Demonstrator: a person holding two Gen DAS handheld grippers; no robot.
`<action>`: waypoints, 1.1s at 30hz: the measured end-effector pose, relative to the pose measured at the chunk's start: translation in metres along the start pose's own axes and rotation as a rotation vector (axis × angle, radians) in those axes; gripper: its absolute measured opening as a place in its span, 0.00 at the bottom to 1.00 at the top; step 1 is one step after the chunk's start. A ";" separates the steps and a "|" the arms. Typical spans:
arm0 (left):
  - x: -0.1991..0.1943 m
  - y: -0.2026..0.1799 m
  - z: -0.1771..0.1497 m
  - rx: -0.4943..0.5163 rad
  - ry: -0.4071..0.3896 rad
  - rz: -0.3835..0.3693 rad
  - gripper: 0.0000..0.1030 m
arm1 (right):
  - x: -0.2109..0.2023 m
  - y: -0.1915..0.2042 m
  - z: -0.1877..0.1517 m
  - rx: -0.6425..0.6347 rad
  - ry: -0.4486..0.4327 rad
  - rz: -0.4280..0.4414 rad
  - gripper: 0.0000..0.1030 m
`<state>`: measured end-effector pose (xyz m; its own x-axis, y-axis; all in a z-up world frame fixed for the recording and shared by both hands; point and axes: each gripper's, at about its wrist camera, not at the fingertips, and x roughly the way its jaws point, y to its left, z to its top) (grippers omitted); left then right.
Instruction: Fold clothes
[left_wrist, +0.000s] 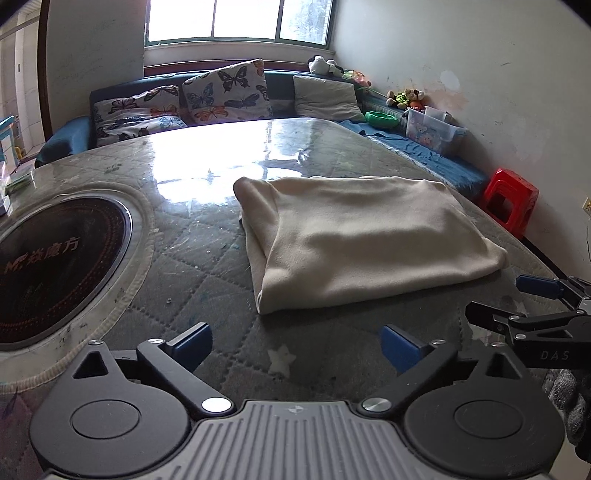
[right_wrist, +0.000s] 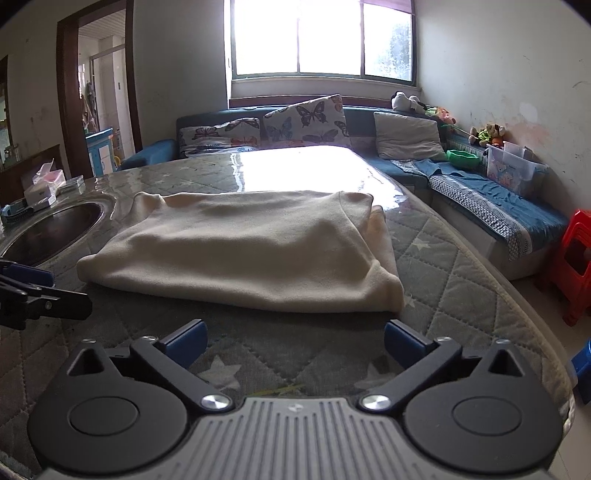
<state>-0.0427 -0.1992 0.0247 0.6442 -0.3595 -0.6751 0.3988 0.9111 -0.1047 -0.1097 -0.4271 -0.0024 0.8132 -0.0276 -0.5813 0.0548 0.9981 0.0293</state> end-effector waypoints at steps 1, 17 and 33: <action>-0.001 -0.001 -0.001 0.005 0.000 0.006 1.00 | -0.001 0.000 -0.001 0.001 0.001 -0.003 1.00; -0.014 -0.013 -0.015 0.042 -0.003 0.029 1.00 | -0.012 -0.001 -0.012 0.052 -0.001 -0.054 1.00; -0.030 -0.018 -0.025 0.045 -0.014 0.032 1.00 | -0.027 0.003 -0.016 0.041 -0.017 -0.055 1.00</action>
<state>-0.0852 -0.2000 0.0284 0.6663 -0.3333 -0.6671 0.4065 0.9123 -0.0498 -0.1411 -0.4222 0.0006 0.8181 -0.0840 -0.5689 0.1231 0.9919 0.0306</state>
